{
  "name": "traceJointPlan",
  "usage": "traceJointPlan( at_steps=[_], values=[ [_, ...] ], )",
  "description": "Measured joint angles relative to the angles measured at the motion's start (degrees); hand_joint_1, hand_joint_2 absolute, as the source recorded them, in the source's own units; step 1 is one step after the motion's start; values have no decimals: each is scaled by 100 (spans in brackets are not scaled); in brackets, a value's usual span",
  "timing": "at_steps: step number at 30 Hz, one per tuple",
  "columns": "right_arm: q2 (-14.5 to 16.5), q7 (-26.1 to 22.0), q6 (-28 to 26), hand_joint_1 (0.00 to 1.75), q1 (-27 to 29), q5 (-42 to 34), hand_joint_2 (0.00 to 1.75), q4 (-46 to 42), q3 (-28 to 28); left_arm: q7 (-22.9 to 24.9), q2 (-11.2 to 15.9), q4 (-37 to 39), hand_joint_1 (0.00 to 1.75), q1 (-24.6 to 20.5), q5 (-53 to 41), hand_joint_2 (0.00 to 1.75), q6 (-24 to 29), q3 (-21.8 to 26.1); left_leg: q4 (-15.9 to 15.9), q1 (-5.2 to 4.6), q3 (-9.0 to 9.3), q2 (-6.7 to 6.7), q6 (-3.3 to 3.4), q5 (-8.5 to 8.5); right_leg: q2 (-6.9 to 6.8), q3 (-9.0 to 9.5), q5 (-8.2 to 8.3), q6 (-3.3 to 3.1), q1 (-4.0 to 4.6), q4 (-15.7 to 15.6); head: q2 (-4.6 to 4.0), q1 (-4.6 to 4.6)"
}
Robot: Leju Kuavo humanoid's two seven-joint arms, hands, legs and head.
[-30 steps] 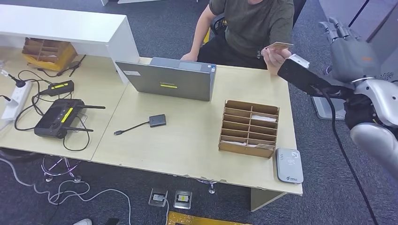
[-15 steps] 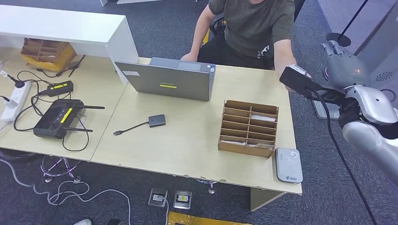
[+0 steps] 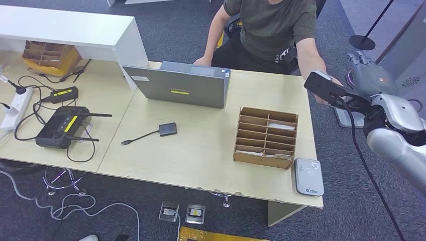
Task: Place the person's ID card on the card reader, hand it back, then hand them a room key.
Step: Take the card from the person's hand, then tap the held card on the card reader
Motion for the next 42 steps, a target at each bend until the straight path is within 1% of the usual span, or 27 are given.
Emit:
traceJointPlan(
  at_steps=[4,8,9,19,26,30,34,42],
  values=[
    [-12,20,-17,0,1,-27,175,2,5,0,0,0,0,0,-1,0,-1,0,0,0,0,0,0,0,0,0,0,0,0,0,2,3],
    [-223,314,-50,175,95,-154,175,-10,174,0,34,0,0,9,7,0,-66,0,0,0,0,1,0,-1,3,0,1,1,0,0,2,4],
    [-276,368,-47,175,133,-158,175,-16,210,0,46,0,0,13,12,0,-81,0,0,0,1,2,0,-1,4,0,1,1,0,0,2,3],
    [-492,372,28,175,294,-162,175,-25,240,19,52,0,0,38,-6,0,-80,0,0,0,2,3,0,0,4,0,2,2,0,-1,2,3],
    [-735,373,51,175,552,-142,175,-178,223,62,60,0,0,37,-22,0,-79,0,0,0,2,4,2,-3,8,0,2,2,0,-1,1,3],
    [-839,373,160,175,672,-39,175,-305,196,66,66,0,0,39,-8,0,-73,0,0,0,3,5,3,-3,8,1,2,2,0,-1,1,3],
    [-875,355,271,175,909,122,175,-462,93,68,66,0,0,44,18,0,-55,0,0,1,4,5,3,-3,8,2,2,2,1,-1,2,3],
    [-891,220,276,175,1603,273,175,-809,33,68,91,0,0,45,28,0,-27,0,-1,2,2,5,2,-4,7,3,2,2,2,-1,1,4]
  ],
)
